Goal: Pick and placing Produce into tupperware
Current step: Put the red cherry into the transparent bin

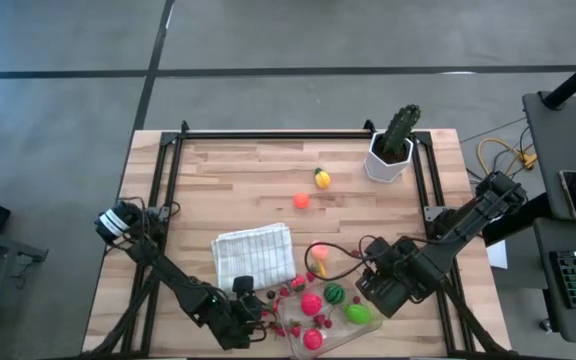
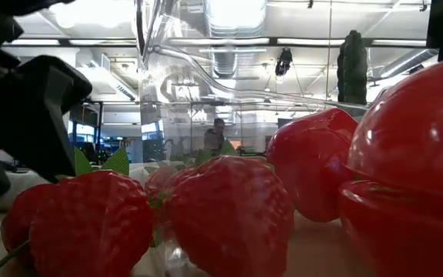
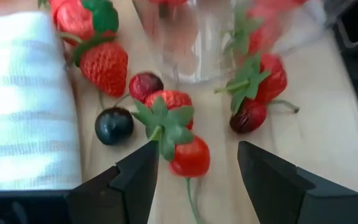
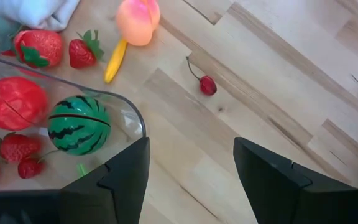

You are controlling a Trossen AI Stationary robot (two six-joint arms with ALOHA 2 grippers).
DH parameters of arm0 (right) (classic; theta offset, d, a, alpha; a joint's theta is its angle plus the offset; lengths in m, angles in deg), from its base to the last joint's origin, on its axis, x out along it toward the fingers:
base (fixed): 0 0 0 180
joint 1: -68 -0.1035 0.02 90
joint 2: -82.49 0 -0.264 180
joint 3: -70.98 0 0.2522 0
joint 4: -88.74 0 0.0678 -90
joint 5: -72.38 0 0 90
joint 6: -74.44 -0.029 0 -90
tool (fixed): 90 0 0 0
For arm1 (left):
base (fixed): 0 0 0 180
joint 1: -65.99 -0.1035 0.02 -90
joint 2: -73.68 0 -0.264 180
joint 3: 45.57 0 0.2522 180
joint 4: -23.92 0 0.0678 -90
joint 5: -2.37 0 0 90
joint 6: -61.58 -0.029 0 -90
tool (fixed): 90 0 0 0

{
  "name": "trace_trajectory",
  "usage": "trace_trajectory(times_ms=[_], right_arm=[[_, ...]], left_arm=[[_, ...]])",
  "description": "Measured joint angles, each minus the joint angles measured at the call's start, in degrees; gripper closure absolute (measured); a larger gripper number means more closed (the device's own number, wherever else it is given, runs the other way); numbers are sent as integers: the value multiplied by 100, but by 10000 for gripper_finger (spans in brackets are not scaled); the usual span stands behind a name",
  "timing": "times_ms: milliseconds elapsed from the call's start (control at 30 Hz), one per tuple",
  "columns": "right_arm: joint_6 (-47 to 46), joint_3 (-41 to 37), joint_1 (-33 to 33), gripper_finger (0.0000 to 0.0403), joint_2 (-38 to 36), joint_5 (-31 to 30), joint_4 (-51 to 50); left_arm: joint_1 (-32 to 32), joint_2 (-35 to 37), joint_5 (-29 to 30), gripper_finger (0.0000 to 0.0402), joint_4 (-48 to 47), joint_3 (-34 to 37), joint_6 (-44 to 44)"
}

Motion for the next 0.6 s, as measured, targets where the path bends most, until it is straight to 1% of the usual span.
trace_trajectory(times_ms=[367, 600], right_arm=[[17, 0, 0, 179, 0, -12, 2], [17, 0, 4, 179, 0, -79, 7]], left_arm=[[-37, -83, 105, 197, 8, 10, 0], [-148, -83, 28, 197, 6, 69, -8]])
